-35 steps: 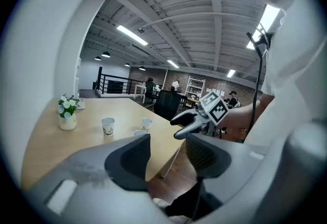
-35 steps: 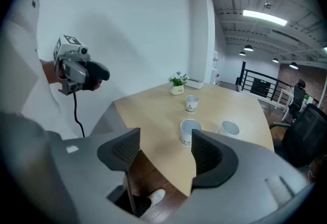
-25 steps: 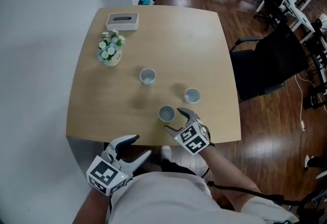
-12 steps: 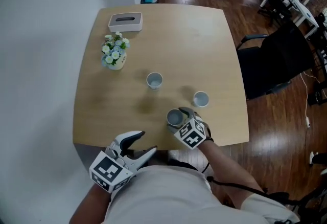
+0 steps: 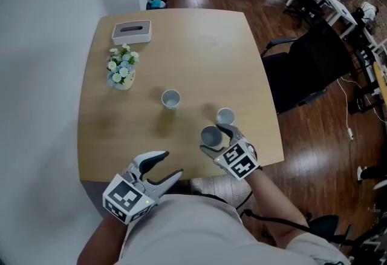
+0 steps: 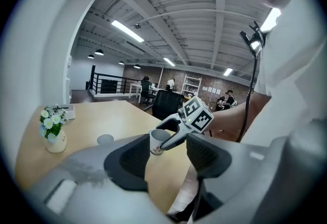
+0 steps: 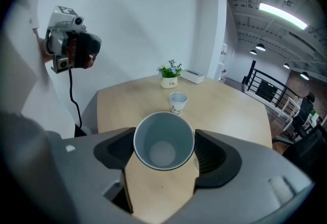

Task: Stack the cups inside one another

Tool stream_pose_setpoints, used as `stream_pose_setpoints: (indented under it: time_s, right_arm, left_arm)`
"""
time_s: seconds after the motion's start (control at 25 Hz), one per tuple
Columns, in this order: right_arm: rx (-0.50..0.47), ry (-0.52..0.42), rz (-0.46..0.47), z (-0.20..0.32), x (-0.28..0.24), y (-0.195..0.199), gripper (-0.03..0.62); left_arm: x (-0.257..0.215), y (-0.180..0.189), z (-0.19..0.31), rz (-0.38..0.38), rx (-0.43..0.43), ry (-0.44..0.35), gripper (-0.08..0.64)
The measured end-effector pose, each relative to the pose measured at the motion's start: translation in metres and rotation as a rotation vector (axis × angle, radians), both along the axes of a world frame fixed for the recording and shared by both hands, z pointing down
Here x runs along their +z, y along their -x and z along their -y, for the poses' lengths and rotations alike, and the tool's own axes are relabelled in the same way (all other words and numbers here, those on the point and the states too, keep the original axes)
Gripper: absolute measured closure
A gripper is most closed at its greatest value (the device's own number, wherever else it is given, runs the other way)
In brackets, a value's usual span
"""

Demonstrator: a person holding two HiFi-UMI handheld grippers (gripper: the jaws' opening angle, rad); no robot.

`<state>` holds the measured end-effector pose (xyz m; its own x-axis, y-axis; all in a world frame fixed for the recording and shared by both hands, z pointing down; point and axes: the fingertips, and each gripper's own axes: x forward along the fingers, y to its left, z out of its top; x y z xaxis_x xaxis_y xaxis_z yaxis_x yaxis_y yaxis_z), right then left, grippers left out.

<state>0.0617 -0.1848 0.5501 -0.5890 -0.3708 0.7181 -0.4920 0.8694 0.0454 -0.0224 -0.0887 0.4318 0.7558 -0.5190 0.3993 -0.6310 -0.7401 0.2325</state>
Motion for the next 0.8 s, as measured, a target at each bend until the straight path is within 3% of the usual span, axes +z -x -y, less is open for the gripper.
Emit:
stream_pose_setpoints:
  time_s: [0.4,0.8]
  right_arm:
    - [0.153,-0.08,0.009,0.062,-0.039,-0.065,0.226]
    - [0.139,-0.07,-0.031,0.093,-0.011,-0.079,0.226]
  left_arm:
    - [-0.004,-0.018,0.011,-0.021,0.04,-0.032,0.319]
    - [-0.003,-0.02,0.025,-0.004,-0.021,-0.041,0.319]
